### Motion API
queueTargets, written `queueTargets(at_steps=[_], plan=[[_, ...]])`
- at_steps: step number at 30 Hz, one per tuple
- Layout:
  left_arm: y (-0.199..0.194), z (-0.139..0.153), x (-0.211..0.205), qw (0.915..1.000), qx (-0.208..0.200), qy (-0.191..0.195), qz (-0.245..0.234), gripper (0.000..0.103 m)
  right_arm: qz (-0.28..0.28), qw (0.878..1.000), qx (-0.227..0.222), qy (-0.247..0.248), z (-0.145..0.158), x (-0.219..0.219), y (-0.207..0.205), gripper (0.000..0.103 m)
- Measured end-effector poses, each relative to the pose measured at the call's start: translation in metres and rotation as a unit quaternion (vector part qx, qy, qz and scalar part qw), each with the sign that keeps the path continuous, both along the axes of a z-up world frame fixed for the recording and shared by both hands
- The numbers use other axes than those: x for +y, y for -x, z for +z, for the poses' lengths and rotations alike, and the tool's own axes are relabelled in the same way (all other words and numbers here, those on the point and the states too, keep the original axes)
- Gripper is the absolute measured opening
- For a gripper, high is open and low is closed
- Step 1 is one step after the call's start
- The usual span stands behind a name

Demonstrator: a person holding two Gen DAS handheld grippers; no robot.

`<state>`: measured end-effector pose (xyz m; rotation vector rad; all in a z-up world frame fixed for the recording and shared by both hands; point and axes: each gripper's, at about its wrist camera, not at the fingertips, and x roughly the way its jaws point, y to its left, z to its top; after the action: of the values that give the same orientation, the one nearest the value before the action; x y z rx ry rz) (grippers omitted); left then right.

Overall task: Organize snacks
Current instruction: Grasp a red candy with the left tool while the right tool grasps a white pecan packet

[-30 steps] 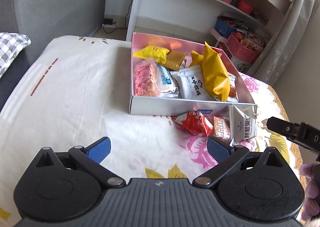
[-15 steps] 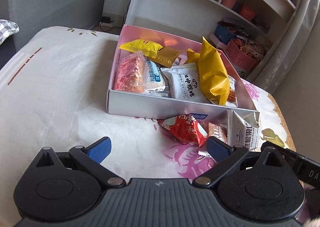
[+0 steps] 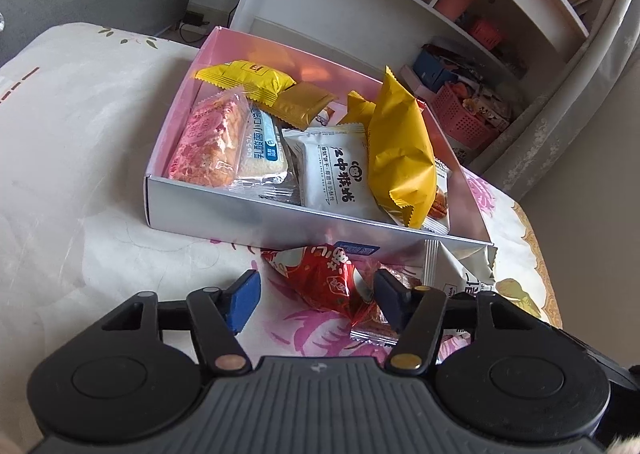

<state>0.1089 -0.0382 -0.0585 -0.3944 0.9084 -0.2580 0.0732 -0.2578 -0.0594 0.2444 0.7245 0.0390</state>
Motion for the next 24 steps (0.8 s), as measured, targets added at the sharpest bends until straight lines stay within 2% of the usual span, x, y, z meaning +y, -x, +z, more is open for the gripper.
queueTargets(at_steps=[4, 14, 16, 20, 24], plan=[[-0.002, -0.001, 0.000, 0.9998, 0.004, 0.014, -0.010, 0.044, 0.002, 1.000, 0.007, -0.011, -0.007, -0.001, -0.007, 0.098], [0.002, 0.001, 0.004, 0.9991, 0.009, 0.017, -0.037, 0.034, -0.008, 1.000, 0.013, -0.017, -0.015, -0.004, -0.012, 0.096], [0.003, 0.002, 0.008, 0.9987, 0.011, 0.018, -0.046, 0.033, -0.008, 1.000, 0.010, -0.022, -0.013, -0.005, -0.011, 0.092], [0.008, 0.006, 0.012, 0.9982, 0.003, -0.001, -0.060, 0.030, -0.006, 1.000, 0.009, -0.027, -0.012, -0.004, -0.013, 0.078], [0.015, 0.013, 0.007, 0.9955, -0.026, -0.055, -0.073, 0.028, -0.007, 0.999, 0.012, -0.035, -0.011, -0.003, -0.013, 0.071]])
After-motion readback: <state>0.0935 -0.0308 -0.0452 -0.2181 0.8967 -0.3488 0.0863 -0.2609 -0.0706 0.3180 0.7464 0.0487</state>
